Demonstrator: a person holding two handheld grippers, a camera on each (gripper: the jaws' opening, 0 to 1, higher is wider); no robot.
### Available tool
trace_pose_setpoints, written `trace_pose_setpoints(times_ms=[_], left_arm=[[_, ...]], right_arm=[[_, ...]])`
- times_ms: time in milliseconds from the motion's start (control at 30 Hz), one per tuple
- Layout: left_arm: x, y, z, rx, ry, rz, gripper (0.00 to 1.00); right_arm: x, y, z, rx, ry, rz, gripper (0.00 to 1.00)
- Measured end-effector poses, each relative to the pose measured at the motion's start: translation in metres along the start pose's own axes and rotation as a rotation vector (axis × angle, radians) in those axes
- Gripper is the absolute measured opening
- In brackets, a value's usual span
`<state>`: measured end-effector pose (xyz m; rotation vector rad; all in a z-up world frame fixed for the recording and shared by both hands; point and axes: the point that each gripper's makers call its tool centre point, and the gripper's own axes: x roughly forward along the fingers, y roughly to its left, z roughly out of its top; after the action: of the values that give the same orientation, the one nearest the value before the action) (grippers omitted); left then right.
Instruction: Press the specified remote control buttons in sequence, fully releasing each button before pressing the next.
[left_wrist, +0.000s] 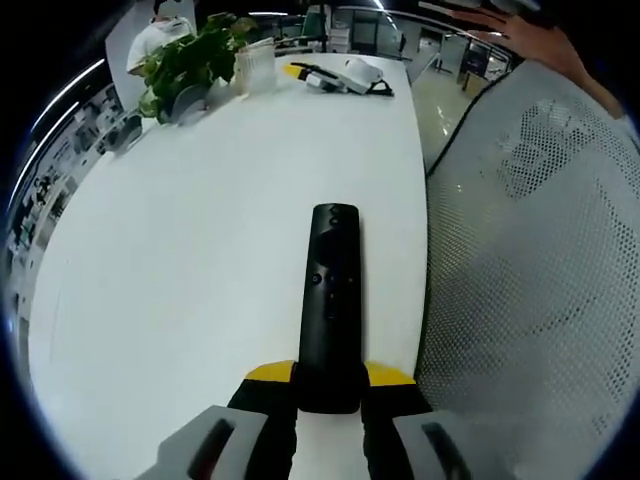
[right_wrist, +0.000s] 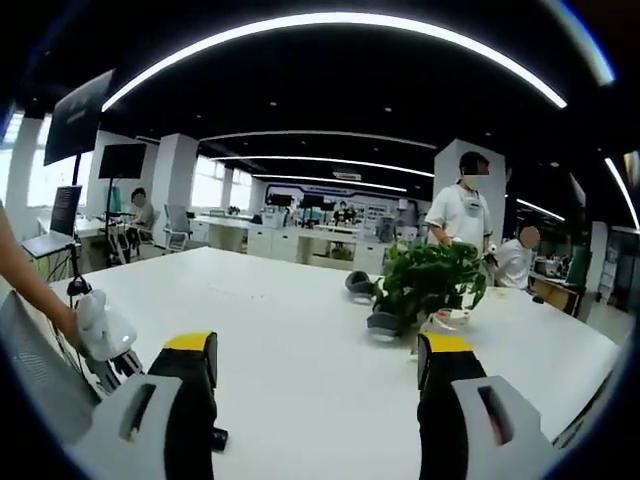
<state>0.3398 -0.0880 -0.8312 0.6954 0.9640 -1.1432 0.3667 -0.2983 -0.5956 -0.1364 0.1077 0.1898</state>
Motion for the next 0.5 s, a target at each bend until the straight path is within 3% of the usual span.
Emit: trace_pose_setpoints(times_ms=[233,500], left_arm=[[-0.015,0.025,-0.002,0.027,0.020,0.048,0.23],[-0.021,0.050,0.000,0.034,0.044,0.074,0.23]], right_arm=[[0.001,-0.005,-0.006,0.033,0.026,-0.019,0.91],[0.002,-0.005,-0.013,0.024,0.065,-0.024,0.90]])
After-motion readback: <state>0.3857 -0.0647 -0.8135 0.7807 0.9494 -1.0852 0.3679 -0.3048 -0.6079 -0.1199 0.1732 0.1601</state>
